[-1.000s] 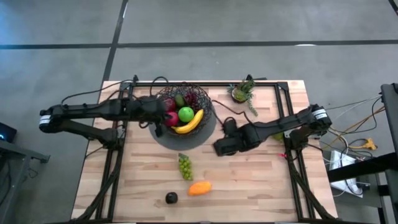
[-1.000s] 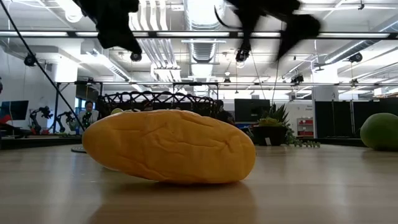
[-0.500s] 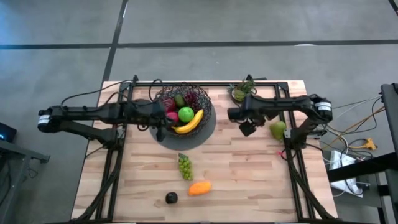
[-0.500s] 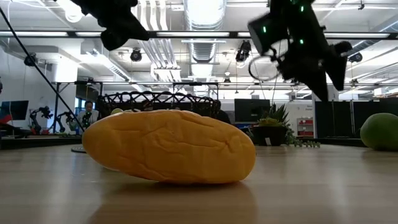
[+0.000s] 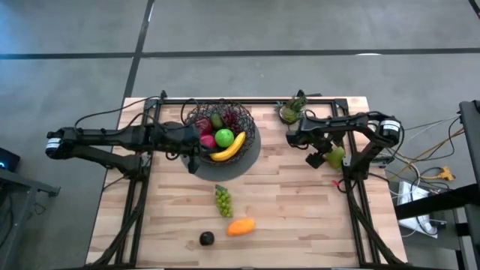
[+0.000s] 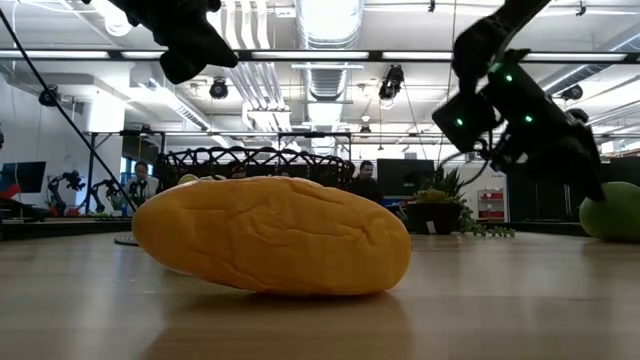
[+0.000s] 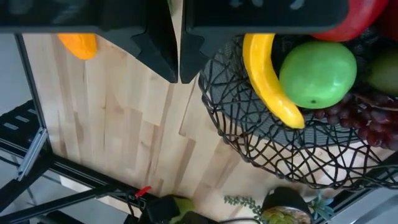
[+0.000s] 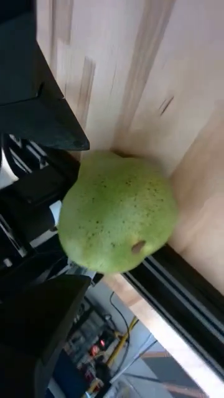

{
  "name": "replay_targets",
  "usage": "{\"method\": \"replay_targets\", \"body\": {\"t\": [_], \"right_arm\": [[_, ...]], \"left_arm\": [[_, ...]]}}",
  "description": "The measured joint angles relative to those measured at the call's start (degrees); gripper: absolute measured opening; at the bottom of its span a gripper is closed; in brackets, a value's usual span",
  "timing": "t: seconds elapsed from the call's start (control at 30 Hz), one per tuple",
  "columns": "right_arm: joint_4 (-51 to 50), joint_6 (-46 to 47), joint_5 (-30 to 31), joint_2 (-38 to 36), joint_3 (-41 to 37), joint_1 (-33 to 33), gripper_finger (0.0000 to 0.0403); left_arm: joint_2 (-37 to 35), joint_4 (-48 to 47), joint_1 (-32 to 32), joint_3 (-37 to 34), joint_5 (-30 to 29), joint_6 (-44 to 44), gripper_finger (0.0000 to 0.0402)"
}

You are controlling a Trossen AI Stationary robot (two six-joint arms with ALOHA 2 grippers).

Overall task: Build produce basket
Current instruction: Put the green pear into the black wire basket

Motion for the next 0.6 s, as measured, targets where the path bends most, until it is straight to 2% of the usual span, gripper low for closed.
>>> {"method": "replay_targets", "body": {"t": [0.2,0.3,0.5,0.6], "right_arm": [[4.99,-1.67,1.46,0.01,-6.09,-0.07,0.032],[6.39,-2.68,1.42,-0.02,-7.58,0.0,0.03],[6.86,-6.55,1.07,-0.2,-6.48,-0.07,0.0238],[6.82,-9.22,0.57,-0.02,-4.52,-0.13,0.0237]], "left_arm": [[0.0,0.02,0.02,0.0,0.0,-0.04,0.0],[0.0,0.01,0.02,0.0,0.0,-0.07,0.0],[0.0,0.23,0.02,0.0,-0.02,-0.24,0.0],[0.0,0.38,0.02,0.0,-0.01,-1.39,0.0]]}}
